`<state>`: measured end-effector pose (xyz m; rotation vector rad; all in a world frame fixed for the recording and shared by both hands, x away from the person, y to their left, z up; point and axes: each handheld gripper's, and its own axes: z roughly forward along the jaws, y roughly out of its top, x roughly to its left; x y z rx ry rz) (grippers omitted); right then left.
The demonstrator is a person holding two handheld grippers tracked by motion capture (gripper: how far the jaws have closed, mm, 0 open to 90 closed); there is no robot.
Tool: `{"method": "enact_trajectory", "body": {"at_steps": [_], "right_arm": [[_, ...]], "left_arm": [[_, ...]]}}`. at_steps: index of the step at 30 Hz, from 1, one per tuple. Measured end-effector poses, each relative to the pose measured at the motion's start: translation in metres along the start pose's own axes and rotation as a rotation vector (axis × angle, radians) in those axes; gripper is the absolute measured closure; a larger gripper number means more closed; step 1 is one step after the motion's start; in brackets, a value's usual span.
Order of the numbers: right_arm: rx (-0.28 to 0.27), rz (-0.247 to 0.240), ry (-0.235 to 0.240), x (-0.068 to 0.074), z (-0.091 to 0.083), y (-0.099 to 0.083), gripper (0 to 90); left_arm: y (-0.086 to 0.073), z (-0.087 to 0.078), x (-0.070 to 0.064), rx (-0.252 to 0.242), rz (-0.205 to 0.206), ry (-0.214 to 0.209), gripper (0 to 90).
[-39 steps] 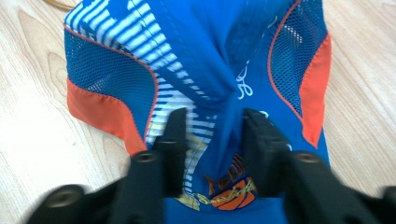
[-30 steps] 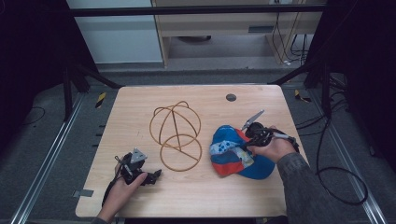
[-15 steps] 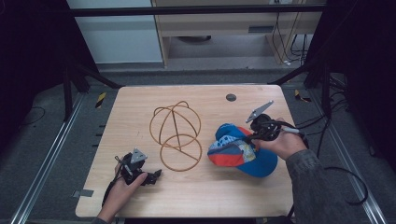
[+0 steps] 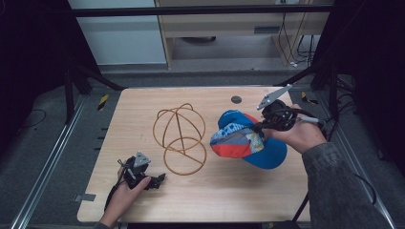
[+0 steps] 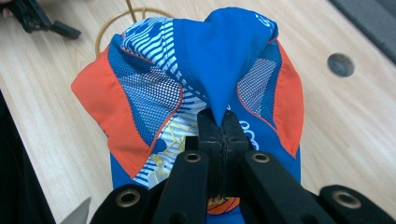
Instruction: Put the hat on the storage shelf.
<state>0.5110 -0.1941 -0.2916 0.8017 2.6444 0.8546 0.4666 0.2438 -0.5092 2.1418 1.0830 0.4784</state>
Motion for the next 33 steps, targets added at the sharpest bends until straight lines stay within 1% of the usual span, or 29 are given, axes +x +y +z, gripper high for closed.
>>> {"method": "enact_trajectory", "body": {"at_steps": [1, 9, 15, 20, 24, 29, 33], "right_arm": [[-0.005, -0.008, -0.005, 0.0, -0.004, 0.003, 90.0], [-0.041, -0.025, -0.019, 0.001, -0.028, 0.02, 90.0], [-0.059, -0.045, -0.039, 0.003, -0.043, 0.032, 90.0], [-0.095, -0.057, -0.05, 0.007, -0.053, 0.039, 90.0], [-0.124, -0.068, -0.05, 0.011, -0.062, 0.045, 90.0], [-0.166, -0.092, -0.059, 0.018, -0.074, 0.058, 90.0], [-0.191, -0.105, -0.061, 0.023, -0.076, 0.068, 90.0]], "left_arm": [[0.0, 0.0, 0.0, 0.0, 0.002, 0.0, 0.0], [0.0, 0.0, 0.0, 0.002, 0.001, -0.001, 0.0], [0.0, 0.0, 0.0, 0.004, 0.0, 0.0, 0.0], [0.0, 0.0, 0.0, 0.004, 0.001, 0.0, 0.0], [0.0, 0.0, 0.0, 0.004, 0.0, -0.001, 0.0], [0.0, 0.0, 0.0, 0.004, 0.0, -0.001, 0.0], [0.0, 0.0, 0.0, 0.004, 0.001, -0.001, 0.0]]}}
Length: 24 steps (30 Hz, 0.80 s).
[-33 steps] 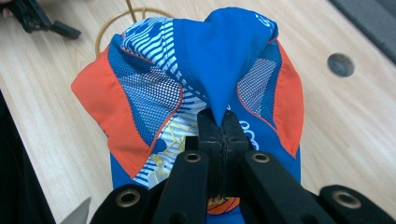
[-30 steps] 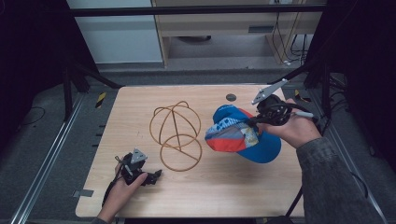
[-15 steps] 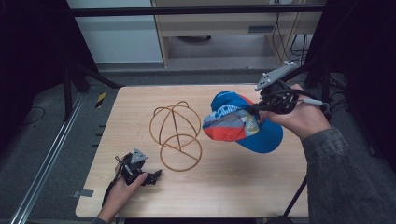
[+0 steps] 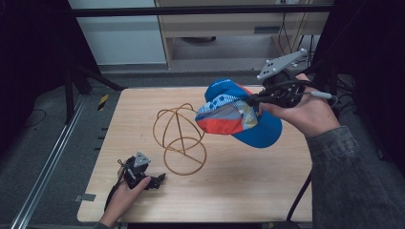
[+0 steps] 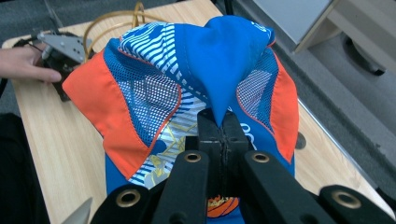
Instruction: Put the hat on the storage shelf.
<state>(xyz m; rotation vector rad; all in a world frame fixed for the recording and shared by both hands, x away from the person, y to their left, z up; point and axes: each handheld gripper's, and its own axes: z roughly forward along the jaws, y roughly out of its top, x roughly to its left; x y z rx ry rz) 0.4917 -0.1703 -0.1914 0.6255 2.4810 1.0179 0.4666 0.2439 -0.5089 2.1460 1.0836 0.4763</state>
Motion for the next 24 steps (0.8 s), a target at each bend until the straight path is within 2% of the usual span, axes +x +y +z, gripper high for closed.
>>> {"method": "enact_trajectory", "body": {"at_steps": [5, 13, 18, 24], "right_arm": [[-0.032, -0.014, 0.008, 0.007, 0.007, 0.011, 90.0], [-0.073, -0.043, 0.022, 0.018, 0.019, 0.038, 90.0], [-0.09, -0.069, 0.04, 0.025, 0.036, 0.058, 90.0], [-0.089, -0.081, 0.062, 0.03, 0.055, 0.073, 90.0]], "left_arm": [[0.0, 0.0, 0.0, -0.002, -0.001, 0.001, 0.0], [0.0, 0.0, 0.0, -0.001, 0.001, 0.0, 0.0], [0.0, 0.0, 0.0, -0.002, -0.001, -0.001, 0.0], [0.0, 0.001, -0.001, -0.003, -0.001, -0.001, 0.0]]}}
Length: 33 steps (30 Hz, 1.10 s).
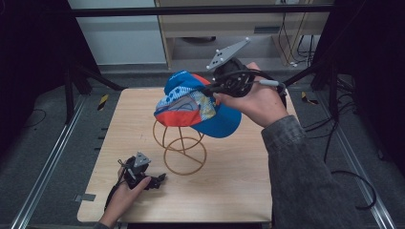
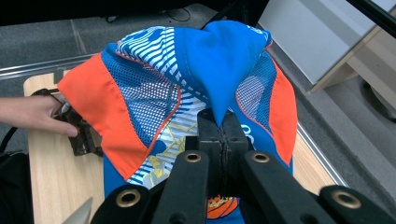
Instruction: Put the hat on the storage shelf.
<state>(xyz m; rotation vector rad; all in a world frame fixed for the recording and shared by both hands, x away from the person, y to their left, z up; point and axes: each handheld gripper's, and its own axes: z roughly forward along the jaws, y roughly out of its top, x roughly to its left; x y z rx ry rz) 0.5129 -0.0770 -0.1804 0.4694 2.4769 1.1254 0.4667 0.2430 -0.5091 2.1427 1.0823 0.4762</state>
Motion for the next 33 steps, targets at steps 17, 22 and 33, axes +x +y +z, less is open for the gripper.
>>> {"method": "enact_trajectory", "body": {"at_steps": [17, 22, 33], "right_arm": [[0.029, -0.022, 0.03, 0.004, 0.04, 0.016, 90.0], [0.04, -0.015, 0.032, 0.001, 0.047, 0.017, 90.0], [0.065, -0.018, 0.046, 0.004, 0.06, 0.018, 90.0]], "left_arm": [[0.0, 0.0, -0.001, 0.0, 0.0, 0.001, 0.0], [0.0, 0.0, -0.001, 0.0, 0.001, 0.0, 0.0], [0.0, 0.0, -0.001, 0.0, 0.001, -0.001, 0.0]]}}
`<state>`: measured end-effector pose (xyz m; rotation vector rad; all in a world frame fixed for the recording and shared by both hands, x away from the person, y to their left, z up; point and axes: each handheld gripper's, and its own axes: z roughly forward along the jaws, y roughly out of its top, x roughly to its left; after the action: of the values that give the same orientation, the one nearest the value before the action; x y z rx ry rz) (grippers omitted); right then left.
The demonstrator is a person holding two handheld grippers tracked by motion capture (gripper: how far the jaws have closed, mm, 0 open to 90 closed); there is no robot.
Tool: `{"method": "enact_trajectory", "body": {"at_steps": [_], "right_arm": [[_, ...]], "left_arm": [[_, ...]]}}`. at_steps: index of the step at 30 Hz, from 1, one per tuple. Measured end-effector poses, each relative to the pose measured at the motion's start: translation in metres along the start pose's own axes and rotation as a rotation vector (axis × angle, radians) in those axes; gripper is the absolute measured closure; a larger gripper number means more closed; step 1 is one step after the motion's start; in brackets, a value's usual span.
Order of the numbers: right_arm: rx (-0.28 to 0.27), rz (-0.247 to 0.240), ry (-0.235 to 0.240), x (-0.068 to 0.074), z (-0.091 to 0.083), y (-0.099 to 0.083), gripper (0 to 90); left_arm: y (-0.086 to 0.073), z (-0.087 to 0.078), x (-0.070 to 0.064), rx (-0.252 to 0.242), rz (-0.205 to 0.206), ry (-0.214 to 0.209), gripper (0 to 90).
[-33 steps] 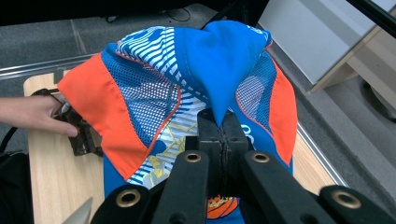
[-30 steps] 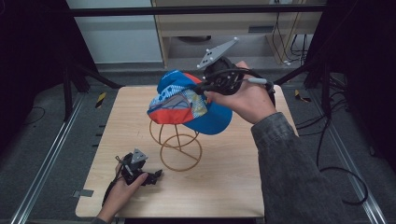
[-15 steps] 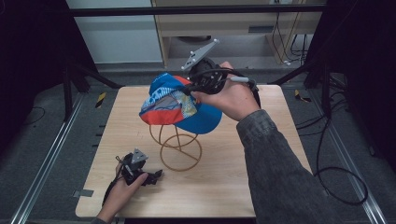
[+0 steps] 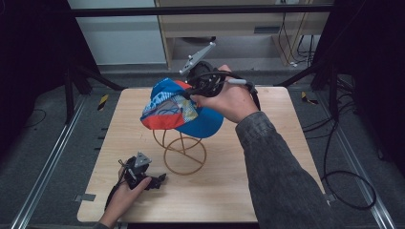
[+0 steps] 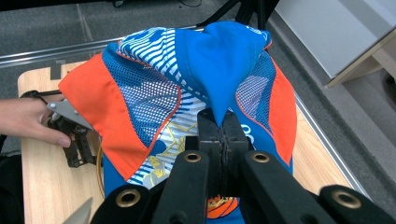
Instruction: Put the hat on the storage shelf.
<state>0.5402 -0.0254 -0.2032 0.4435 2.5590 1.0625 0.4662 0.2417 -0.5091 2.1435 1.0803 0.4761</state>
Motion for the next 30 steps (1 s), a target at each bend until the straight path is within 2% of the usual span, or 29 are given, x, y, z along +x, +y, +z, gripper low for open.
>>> {"method": "enact_trajectory", "body": {"at_steps": [13, 30], "right_arm": [[0.015, -0.005, 0.03, 0.006, 0.016, 0.001, 90.0], [0.045, -0.019, 0.044, 0.013, 0.037, 0.006, 89.7]], "left_arm": [[0.0, 0.0, -0.001, 0.001, -0.001, 0.002, 0.0], [0.0, 0.0, -0.001, 0.001, -0.001, 0.001, 0.0]]}}
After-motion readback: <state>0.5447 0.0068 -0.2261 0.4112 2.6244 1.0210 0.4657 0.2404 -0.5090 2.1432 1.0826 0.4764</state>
